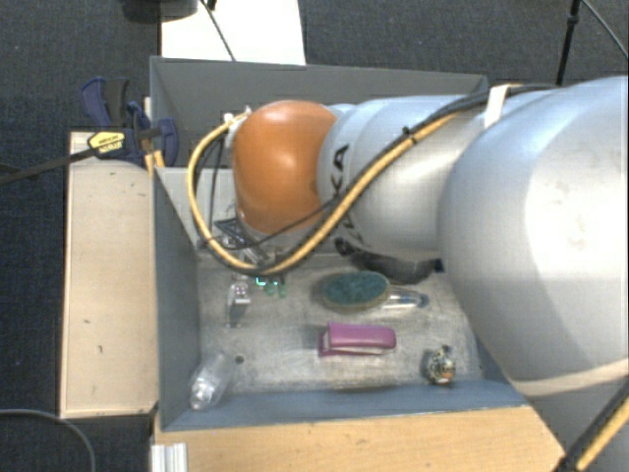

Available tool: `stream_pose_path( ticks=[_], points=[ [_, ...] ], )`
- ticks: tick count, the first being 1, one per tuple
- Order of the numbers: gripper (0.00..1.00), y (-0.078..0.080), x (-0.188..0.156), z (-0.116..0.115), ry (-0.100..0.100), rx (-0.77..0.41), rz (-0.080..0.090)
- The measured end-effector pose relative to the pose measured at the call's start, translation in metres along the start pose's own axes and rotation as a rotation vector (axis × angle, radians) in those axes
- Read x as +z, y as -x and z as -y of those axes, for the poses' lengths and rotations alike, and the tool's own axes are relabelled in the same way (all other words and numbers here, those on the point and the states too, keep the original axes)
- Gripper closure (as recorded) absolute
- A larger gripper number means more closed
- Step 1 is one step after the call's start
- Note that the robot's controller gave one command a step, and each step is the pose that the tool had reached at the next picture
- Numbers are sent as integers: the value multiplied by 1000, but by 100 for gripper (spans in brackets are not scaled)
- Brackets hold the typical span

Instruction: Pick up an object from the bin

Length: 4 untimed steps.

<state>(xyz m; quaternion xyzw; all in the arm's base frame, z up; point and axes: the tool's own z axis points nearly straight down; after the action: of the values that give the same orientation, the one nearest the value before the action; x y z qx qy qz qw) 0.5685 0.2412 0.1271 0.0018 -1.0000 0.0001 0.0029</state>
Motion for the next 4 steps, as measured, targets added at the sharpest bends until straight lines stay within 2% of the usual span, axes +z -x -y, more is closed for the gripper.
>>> stream_pose_path(
  ticks=[1,2,3,4],
  points=[
    [0,9,56,75,2,-13,11],
    [0,-38,24,146,-2,-149,6],
    [0,-61,30,208,-2,-82,5],
    [0,-35,32,268,-2,-329,10]
  ],
)
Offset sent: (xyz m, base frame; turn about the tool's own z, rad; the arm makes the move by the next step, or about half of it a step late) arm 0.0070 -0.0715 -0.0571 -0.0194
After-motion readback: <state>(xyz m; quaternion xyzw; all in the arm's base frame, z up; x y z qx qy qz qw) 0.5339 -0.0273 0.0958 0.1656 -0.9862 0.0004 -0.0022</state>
